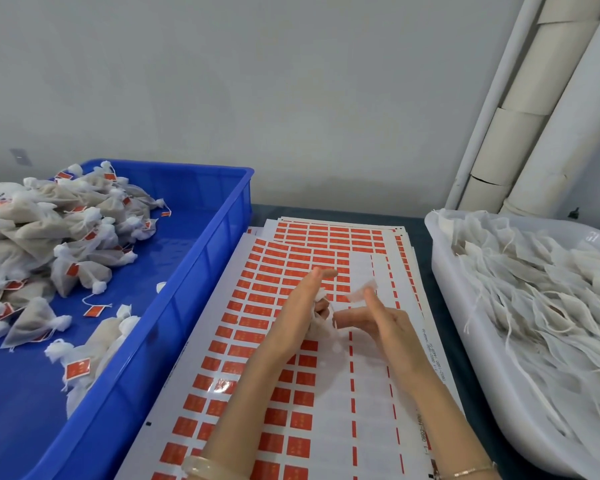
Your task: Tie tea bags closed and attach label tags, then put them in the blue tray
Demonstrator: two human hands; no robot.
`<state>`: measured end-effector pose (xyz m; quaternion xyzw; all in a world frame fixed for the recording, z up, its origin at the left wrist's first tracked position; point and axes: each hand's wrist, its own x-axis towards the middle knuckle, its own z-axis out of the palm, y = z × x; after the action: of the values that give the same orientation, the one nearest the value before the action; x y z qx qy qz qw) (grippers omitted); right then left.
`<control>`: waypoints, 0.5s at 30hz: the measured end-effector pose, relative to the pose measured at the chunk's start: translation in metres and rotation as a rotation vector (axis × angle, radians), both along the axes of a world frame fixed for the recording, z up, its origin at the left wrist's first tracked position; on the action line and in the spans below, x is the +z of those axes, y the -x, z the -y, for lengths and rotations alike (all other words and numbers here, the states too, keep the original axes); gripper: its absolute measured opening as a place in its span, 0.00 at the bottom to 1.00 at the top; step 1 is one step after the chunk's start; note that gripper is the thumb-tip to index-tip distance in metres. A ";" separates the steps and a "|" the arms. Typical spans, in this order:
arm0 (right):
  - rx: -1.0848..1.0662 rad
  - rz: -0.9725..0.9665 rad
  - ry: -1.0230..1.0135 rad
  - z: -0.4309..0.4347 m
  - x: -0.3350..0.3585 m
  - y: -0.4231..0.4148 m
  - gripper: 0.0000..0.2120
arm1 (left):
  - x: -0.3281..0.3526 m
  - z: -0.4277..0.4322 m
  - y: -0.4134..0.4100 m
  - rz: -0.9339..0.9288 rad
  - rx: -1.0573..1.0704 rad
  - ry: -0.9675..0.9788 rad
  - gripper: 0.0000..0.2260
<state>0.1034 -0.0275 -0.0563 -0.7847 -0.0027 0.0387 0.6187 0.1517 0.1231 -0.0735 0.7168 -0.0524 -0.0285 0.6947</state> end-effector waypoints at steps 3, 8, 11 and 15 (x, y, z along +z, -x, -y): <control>-0.005 -0.012 -0.118 0.005 0.002 -0.001 0.29 | 0.004 0.001 -0.003 0.004 -0.035 0.051 0.08; -0.039 -0.084 -0.325 0.010 0.005 -0.002 0.30 | 0.006 -0.006 0.007 0.084 -0.105 -0.031 0.03; -0.059 -0.088 -0.426 0.012 0.008 -0.002 0.31 | 0.012 -0.007 0.019 0.156 -0.137 -0.072 0.07; -0.096 -0.092 -0.514 0.016 0.009 -0.003 0.28 | 0.015 -0.006 0.024 0.160 -0.137 -0.130 0.05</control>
<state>0.1060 -0.0431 -0.0469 -0.5985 0.0531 0.0431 0.7982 0.1280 0.1289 -0.0590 0.7551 -0.1544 -0.0221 0.6367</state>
